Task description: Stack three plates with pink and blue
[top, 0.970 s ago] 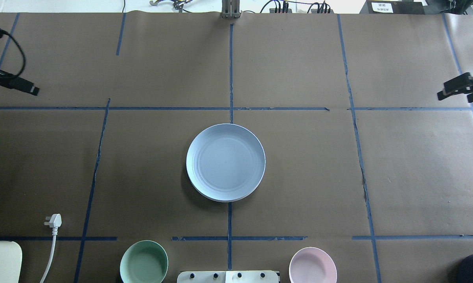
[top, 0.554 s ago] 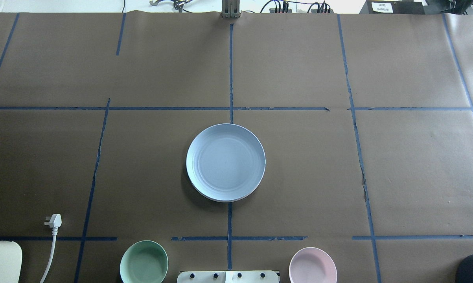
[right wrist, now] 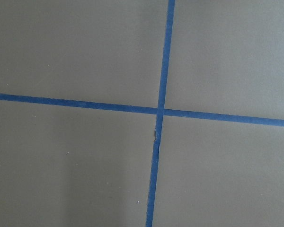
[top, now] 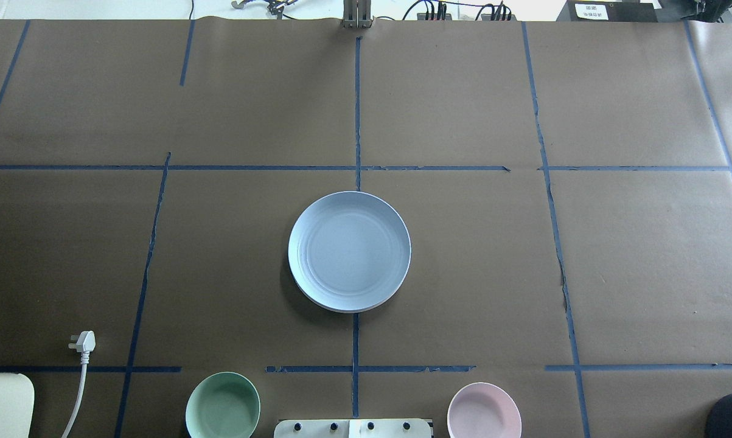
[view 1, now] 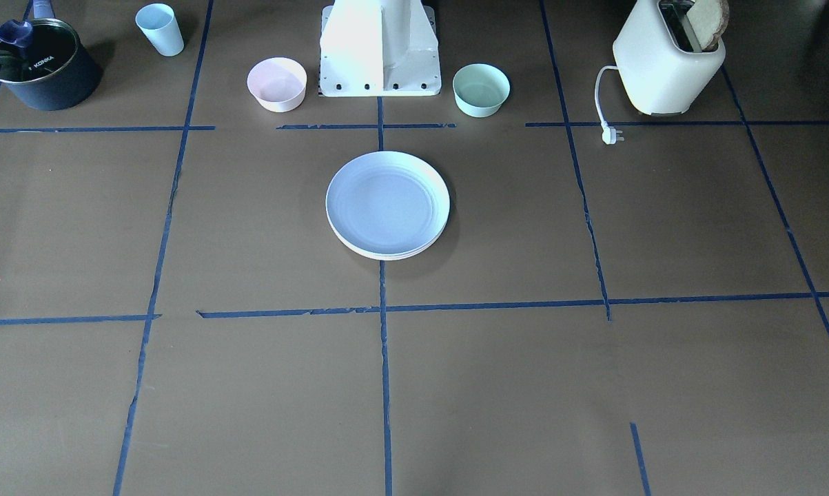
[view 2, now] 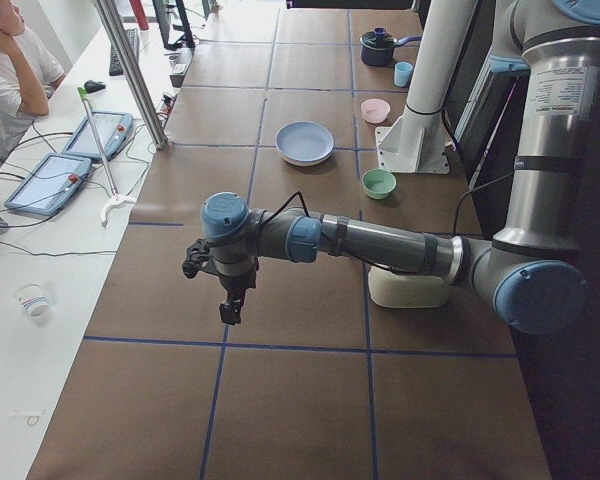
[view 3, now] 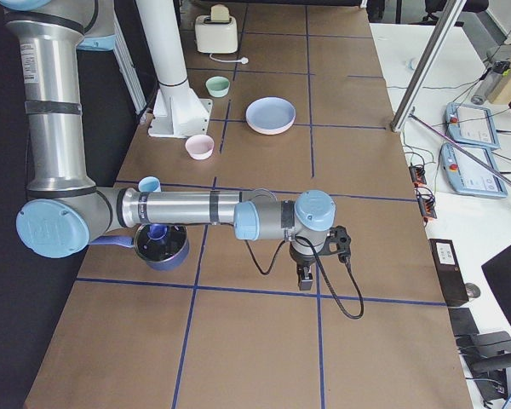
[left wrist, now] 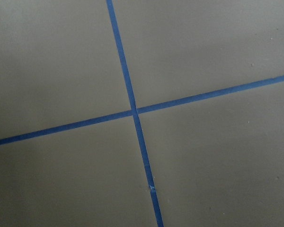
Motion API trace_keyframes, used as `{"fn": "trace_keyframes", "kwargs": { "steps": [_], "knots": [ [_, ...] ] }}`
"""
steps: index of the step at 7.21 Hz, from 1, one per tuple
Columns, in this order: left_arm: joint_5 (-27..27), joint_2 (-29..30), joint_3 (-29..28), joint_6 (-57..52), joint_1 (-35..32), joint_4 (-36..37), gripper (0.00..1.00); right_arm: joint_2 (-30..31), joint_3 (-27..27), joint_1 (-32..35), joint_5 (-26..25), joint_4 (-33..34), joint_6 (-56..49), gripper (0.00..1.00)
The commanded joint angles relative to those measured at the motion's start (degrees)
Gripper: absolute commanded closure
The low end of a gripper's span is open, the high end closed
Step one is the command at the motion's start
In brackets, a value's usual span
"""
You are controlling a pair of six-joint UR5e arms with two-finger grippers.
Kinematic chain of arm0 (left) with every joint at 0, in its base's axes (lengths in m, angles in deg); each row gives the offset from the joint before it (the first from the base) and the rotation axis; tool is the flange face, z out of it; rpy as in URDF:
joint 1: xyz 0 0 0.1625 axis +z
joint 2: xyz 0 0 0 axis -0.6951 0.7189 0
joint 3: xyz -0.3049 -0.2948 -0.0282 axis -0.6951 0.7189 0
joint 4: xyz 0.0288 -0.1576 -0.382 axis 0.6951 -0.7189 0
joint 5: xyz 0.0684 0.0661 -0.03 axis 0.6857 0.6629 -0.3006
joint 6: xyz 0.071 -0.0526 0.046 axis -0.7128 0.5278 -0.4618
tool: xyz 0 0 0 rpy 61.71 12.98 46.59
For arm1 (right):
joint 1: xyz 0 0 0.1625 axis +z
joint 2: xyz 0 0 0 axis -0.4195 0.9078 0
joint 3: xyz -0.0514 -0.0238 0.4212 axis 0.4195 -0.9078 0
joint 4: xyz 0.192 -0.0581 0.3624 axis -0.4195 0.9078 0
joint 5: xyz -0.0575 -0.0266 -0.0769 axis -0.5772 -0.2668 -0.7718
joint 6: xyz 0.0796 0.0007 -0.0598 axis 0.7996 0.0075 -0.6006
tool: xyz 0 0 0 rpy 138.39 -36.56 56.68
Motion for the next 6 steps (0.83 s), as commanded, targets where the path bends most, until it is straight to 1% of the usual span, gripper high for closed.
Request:
{"fn": "trace_keyframes", "kwargs": {
  "steps": [1,2,3,6],
  "knots": [
    [-1.2,-1.54,-0.62,-5.6,-0.05,0.86,0.0,1.53,0.21,1.71,-0.16,0.01,-4.12,0.0],
    [-1.72,-1.63,-0.02,-5.56,-0.13,2.09,0.0,2.41,0.65,1.99,-0.68,0.01,-4.93,0.0],
    [-1.81,-1.89,-0.54,-5.47,-0.13,2.19,0.0,2.76,0.74,1.99,-2.6,-0.08,-4.94,0.0],
    [-1.73,-2.07,-0.8,-3.54,-0.13,2.19,0.0,3.82,1.18,1.9,-1.74,-0.08,-4.94,0.0]
  ]
}}
